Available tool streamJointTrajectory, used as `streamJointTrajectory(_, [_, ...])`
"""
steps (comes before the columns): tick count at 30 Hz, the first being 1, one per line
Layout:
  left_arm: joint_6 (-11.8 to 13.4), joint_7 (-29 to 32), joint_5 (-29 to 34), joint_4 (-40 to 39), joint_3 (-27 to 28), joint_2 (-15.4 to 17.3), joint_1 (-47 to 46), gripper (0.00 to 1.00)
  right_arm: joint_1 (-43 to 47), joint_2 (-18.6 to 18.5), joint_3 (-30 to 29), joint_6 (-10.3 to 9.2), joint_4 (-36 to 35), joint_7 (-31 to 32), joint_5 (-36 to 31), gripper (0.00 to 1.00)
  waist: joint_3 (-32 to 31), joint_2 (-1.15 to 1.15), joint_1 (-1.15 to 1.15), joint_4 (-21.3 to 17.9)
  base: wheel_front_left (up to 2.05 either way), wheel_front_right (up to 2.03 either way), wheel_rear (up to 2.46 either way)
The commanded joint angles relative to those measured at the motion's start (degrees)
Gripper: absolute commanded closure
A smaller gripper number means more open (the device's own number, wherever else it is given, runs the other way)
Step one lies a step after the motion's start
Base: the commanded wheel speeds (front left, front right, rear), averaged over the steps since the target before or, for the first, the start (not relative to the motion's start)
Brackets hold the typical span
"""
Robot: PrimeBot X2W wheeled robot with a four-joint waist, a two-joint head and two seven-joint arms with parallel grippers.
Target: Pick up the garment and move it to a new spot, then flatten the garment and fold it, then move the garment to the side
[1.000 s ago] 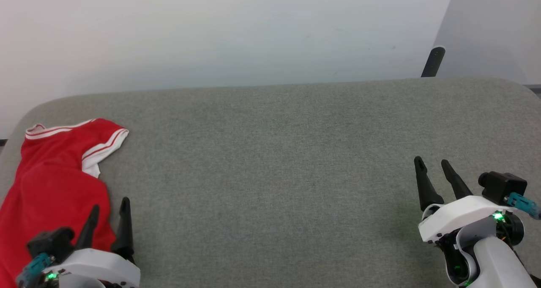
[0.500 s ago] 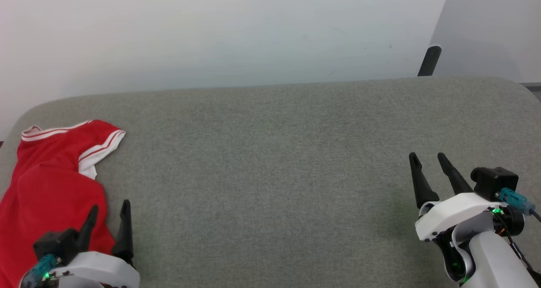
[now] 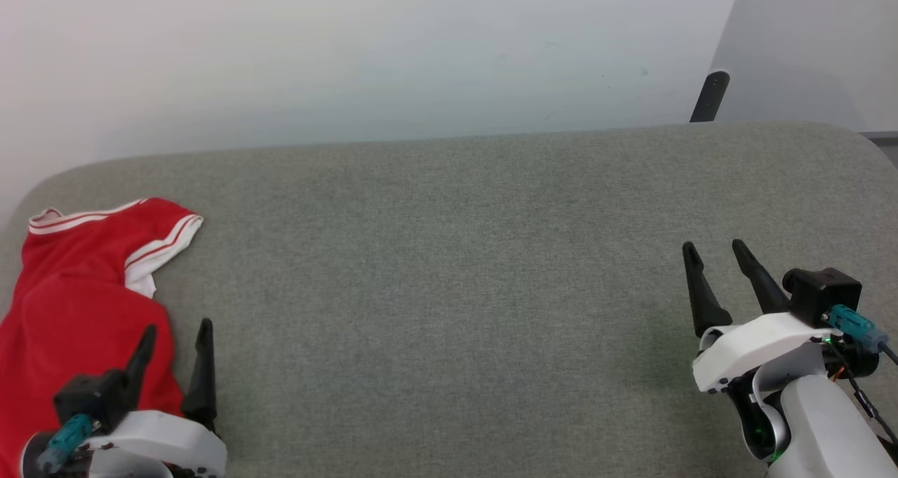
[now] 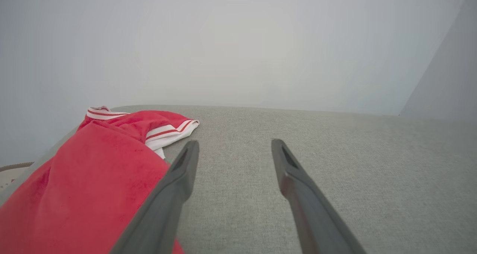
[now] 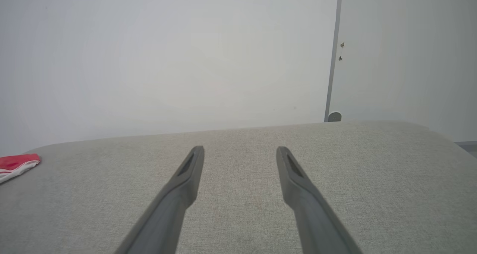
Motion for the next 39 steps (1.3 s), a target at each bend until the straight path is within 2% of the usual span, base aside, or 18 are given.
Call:
streamJointTrajectory(1, [-0.2,-0.5,1.1,-0.2,0.1,0.4,-0.5,0.00,-1.2,-0.1,0.3,0.18,-0.3,-0.6,-1.0,0.00,0.0,0.00,0.00,-0.1,0.00,0.00,0.00])
streamJointTrajectory(15, [-0.3,-1.9,4.2,0.8,0.1,1.0,-0.4,0.00,-0.1,-0.1,0.2,0.22,-1.5,-2.0,-1.9,0.00,-0.3,0.00,0.00,-0.2,0.00,0.00,0.00])
streamJointTrajectory(39, [-0.4,-1.8,2.5,1.2,0.2,1.2,-0.3,0.00,1.2,0.9,-1.4,0.22,-3.4,-2.0,-0.5,0.00,0.1,0.00,0.00,-0.1,0.00,0.00,0.00])
